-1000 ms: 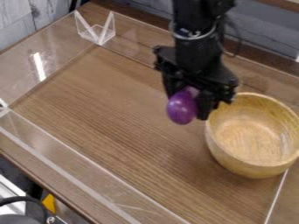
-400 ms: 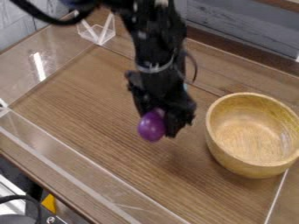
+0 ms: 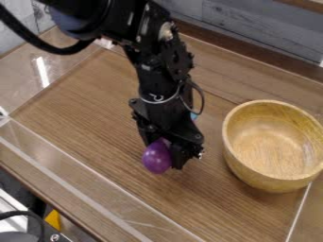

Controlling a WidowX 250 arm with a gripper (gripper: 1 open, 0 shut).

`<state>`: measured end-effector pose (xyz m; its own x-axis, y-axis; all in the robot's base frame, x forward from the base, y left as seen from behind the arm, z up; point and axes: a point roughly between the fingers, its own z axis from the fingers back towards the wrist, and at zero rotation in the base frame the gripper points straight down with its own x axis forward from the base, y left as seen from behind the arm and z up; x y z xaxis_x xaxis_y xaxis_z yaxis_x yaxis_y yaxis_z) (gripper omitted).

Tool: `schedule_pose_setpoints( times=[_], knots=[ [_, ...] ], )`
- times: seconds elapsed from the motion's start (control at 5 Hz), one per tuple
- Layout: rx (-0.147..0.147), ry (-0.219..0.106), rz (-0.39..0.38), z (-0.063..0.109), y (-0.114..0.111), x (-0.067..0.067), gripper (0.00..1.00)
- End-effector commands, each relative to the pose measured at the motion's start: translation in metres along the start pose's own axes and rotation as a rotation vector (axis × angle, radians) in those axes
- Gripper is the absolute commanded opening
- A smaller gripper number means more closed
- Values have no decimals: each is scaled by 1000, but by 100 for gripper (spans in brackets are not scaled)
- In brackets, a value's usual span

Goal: Remove the purple eggplant from inside the brown bowl and put it on the table

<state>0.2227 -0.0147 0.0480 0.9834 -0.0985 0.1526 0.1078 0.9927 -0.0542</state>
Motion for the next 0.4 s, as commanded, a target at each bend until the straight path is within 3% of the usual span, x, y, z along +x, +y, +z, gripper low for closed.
schedule_pose_setpoints(
  times=[0.0,0.2],
  knots=[
    [-2,-40,8,7,1,3,0],
    [-13,-35,-14,9,-6,5,0]
  ],
)
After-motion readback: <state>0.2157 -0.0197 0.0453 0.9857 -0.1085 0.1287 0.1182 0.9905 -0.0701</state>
